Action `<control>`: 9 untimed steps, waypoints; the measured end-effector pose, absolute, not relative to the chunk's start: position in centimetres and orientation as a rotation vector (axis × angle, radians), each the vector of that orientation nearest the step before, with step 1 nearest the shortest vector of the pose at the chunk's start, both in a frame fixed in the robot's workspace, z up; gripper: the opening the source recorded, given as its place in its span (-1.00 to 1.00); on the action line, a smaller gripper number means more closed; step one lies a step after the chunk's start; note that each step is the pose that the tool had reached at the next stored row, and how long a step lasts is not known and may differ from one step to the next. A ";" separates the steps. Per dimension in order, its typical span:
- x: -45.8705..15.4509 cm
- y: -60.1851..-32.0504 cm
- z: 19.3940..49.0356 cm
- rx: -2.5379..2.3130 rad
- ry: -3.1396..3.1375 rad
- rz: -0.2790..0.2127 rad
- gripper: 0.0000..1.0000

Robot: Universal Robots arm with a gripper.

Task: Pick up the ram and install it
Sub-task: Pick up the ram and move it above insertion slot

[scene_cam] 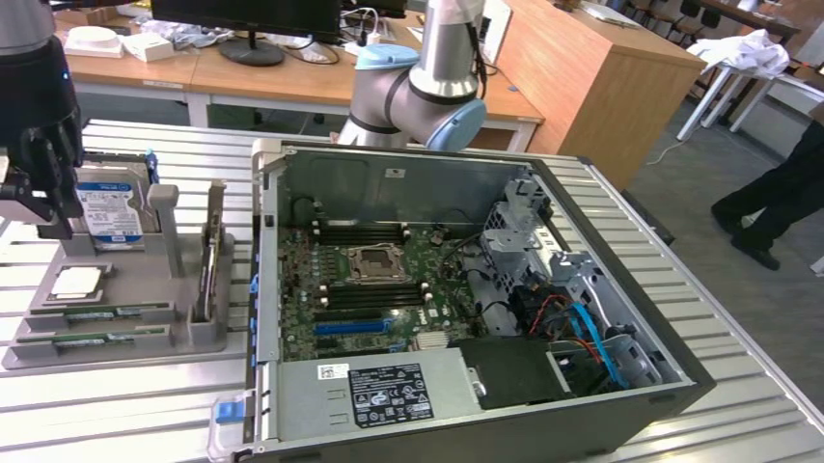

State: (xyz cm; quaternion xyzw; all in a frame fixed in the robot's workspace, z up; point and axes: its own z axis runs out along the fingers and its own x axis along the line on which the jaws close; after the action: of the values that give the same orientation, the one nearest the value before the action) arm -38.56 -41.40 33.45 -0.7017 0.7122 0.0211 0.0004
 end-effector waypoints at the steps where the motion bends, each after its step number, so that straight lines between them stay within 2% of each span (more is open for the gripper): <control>1: -38.6 -41.4 33.3 -2.204 2.237 0.066 -0.29; 9: -38.6 -41.4 32.5 -2.204 2.237 0.066 -0.29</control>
State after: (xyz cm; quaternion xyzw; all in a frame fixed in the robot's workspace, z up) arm -38.56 -41.40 32.53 -0.7017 0.7122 0.0211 0.0005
